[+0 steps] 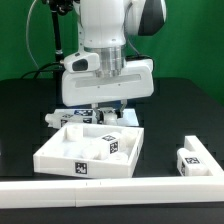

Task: Assemble one leg

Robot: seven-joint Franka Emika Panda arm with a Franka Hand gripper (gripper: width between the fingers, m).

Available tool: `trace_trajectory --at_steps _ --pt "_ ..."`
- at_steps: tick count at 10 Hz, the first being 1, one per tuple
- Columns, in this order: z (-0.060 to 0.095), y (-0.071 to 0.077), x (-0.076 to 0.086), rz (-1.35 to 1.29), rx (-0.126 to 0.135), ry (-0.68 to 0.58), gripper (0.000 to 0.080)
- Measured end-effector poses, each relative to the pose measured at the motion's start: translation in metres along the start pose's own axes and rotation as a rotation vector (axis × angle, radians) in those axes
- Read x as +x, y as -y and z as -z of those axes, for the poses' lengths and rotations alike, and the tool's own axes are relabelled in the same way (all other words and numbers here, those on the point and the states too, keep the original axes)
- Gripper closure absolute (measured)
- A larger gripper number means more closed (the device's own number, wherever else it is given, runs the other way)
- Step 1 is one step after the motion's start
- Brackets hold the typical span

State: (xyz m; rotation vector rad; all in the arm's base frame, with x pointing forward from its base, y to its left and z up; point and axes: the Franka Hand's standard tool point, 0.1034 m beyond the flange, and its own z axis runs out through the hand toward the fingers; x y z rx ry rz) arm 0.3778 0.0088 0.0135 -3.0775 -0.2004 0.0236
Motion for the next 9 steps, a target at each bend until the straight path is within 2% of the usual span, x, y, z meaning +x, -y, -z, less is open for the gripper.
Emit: trace_trajectory --at_steps 1,2,3,5,6,7,8,9 --pt "0.000 0.000 0.000 0.000 0.000 0.000 0.0279" --pt "0.000 0.000 0.000 0.000 0.000 0.000 0.0181" --pt "0.006 0.005 0.001 -0.010 0.021 0.040 0.0181" --pt "0.038 0.018 0.031 -0.068 0.058 0.078 0.0156" --pt "0.050 0.025 0.050 -0.080 0.066 0.077 0.0151" --pt "0.054 0.029 0.063 -0.064 0.067 0.080 0.0151" --pt "0.048 0.023 0.063 -0.072 0.060 0.051 0.0150" --pt "0.046 0.024 0.058 -0.073 0.062 0.064 0.0150"
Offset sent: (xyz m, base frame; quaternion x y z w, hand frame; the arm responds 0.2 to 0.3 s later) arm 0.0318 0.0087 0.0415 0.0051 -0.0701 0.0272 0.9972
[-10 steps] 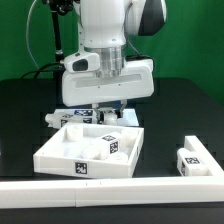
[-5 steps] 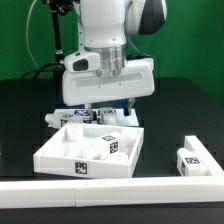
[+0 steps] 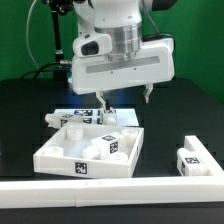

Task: Assemble one leg

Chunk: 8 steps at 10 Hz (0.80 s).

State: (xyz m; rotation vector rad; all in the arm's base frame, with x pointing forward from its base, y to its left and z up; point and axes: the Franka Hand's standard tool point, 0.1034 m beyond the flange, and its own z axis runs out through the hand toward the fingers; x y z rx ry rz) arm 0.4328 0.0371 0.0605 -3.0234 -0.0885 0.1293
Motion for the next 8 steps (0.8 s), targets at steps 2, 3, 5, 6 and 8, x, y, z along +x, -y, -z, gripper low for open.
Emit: trace_trajectory --at_steps 2,3,5,6,8 --pt "0.000 0.000 0.002 0.000 0.000 -0.003 0.0150" --pt "0.001 -0.003 0.005 0.006 0.003 0.000 0.0150" --pt "0.001 0.010 0.050 -0.014 0.013 -0.037 0.0150" --pt "0.004 0.021 0.073 -0.035 0.015 -0.053 0.0150" --pt "0.004 0.049 0.108 -0.039 0.009 -0.092 0.0150"
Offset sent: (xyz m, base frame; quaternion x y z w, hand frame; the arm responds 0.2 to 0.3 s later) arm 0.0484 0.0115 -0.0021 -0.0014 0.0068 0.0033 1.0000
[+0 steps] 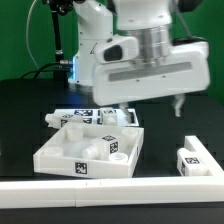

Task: Assemble one leg

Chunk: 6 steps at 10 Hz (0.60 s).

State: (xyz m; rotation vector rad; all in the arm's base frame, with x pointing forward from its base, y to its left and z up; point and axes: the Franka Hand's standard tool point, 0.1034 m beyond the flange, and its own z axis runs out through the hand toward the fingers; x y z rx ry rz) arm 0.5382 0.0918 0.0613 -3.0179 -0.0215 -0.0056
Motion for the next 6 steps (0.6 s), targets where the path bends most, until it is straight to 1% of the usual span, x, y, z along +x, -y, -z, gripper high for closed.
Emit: trace_trajectory --at_steps 1,2,3,5,6 --pt "-0.0054 0.0040 -0.0035 0.013 -0.002 -0.007 0.0150" --pt "-0.0038 0.0003 -0.0027 0.007 -0.002 -0.008 0.0150" --pt "-0.0035 -0.0002 -0.0020 0.006 -0.002 -0.010 0.0150" --pt "-0.0048 0.0021 -0.0016 0.001 -0.003 -0.008 0.0150" --pt "-0.0073 0.0053 0.0024 0.003 0.000 -0.010 0.0150"
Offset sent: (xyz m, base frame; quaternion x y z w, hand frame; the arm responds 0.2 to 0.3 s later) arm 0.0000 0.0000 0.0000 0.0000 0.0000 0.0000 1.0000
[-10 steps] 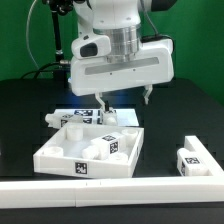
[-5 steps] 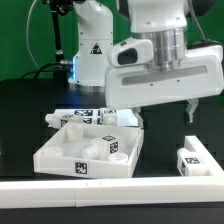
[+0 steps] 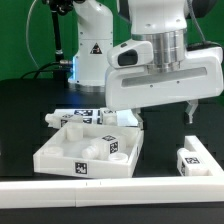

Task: Assemble one leg

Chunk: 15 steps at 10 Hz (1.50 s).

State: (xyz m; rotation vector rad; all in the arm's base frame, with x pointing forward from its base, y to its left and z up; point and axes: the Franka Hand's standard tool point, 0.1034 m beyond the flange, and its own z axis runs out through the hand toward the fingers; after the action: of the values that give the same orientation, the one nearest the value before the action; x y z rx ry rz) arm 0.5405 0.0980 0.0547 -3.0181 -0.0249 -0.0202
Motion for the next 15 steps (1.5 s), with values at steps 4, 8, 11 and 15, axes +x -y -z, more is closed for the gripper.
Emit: trace_trajectory --at_steps 4,8,11,15 --pt "-0.017 -0.006 0.040 -0.002 0.010 -0.041 0.0150" --pt "-0.018 -0.005 0.040 -0.001 0.010 -0.041 0.0150" --pt "-0.026 -0.005 0.050 -0.006 0.014 -0.044 0.0150" --pt "-0.032 -0.004 0.058 -0.007 0.016 -0.054 0.0150"
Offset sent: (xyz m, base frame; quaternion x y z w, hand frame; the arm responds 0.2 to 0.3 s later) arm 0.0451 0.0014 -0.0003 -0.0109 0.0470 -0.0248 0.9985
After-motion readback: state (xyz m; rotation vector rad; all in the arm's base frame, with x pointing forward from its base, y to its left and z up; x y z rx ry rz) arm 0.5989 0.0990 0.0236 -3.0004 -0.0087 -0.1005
